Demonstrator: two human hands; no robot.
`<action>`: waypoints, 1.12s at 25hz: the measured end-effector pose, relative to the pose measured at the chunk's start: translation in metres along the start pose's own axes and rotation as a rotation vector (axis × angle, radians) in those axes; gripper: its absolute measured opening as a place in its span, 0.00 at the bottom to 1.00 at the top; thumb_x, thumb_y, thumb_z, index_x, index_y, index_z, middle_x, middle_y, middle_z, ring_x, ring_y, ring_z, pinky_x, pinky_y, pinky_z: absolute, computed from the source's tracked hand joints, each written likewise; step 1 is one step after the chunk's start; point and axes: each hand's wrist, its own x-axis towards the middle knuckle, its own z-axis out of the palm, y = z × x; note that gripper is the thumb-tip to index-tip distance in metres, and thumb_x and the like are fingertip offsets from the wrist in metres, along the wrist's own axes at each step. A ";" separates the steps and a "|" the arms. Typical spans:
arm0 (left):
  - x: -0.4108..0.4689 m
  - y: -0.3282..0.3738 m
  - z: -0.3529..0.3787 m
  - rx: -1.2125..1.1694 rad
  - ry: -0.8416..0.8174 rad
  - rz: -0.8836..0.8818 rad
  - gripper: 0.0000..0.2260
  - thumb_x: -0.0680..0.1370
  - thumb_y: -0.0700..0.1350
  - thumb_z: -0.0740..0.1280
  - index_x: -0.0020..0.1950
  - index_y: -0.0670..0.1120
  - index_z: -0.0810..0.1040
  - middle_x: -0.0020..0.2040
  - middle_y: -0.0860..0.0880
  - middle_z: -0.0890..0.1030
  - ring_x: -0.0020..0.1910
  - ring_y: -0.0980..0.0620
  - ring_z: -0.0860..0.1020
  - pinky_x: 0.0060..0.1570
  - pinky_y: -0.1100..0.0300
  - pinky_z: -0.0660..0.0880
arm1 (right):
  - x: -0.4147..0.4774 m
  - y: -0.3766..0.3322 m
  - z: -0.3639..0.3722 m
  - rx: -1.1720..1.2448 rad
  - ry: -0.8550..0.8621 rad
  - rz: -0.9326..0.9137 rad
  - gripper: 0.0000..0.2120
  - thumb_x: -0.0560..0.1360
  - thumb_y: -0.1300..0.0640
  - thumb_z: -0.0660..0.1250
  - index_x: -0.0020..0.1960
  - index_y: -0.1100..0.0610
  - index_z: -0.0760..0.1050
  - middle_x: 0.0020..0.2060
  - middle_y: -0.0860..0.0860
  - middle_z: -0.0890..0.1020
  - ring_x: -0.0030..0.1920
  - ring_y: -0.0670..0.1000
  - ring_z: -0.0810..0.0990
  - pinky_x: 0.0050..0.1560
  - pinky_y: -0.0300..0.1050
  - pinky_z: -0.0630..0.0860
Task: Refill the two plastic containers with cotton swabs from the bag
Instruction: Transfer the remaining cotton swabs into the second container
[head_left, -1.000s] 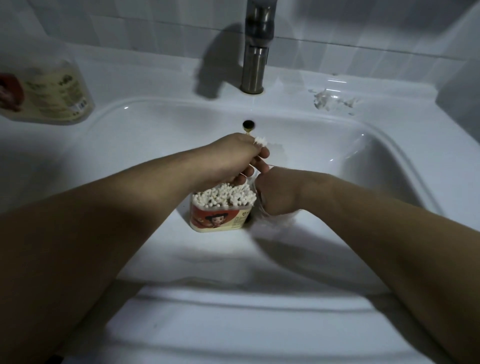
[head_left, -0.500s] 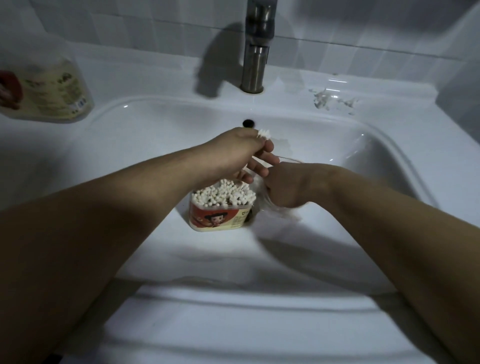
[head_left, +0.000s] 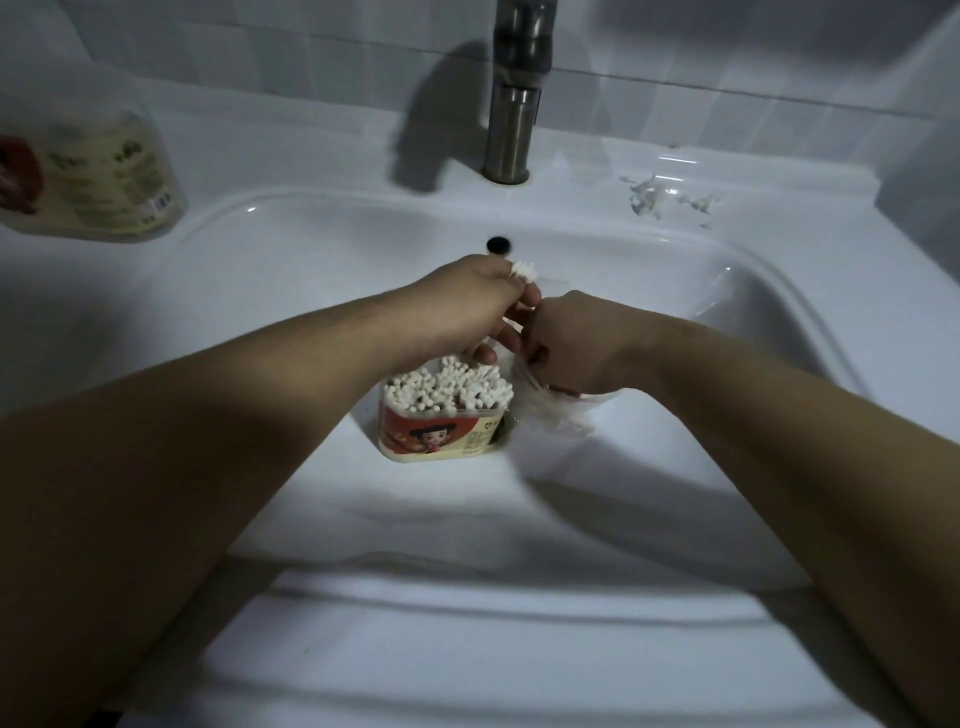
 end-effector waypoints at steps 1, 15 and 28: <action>0.000 0.000 0.000 0.002 -0.001 -0.003 0.11 0.85 0.41 0.55 0.48 0.46 0.76 0.46 0.48 0.80 0.36 0.53 0.80 0.31 0.61 0.71 | -0.001 0.001 -0.001 0.011 0.000 0.003 0.15 0.78 0.59 0.62 0.33 0.50 0.67 0.32 0.47 0.72 0.33 0.48 0.71 0.31 0.37 0.64; 0.000 0.000 0.001 0.033 -0.018 -0.027 0.11 0.86 0.43 0.56 0.48 0.46 0.76 0.57 0.42 0.84 0.41 0.51 0.79 0.35 0.58 0.72 | 0.006 -0.006 0.020 -0.140 -0.163 -0.061 0.12 0.80 0.57 0.61 0.38 0.56 0.70 0.32 0.49 0.71 0.38 0.52 0.73 0.36 0.42 0.68; 0.003 -0.002 0.000 0.088 -0.038 -0.003 0.12 0.85 0.41 0.55 0.47 0.46 0.76 0.48 0.45 0.84 0.41 0.51 0.81 0.36 0.58 0.74 | -0.006 0.005 -0.009 0.099 -0.053 0.022 0.08 0.77 0.55 0.66 0.43 0.56 0.81 0.34 0.47 0.82 0.34 0.44 0.77 0.36 0.35 0.70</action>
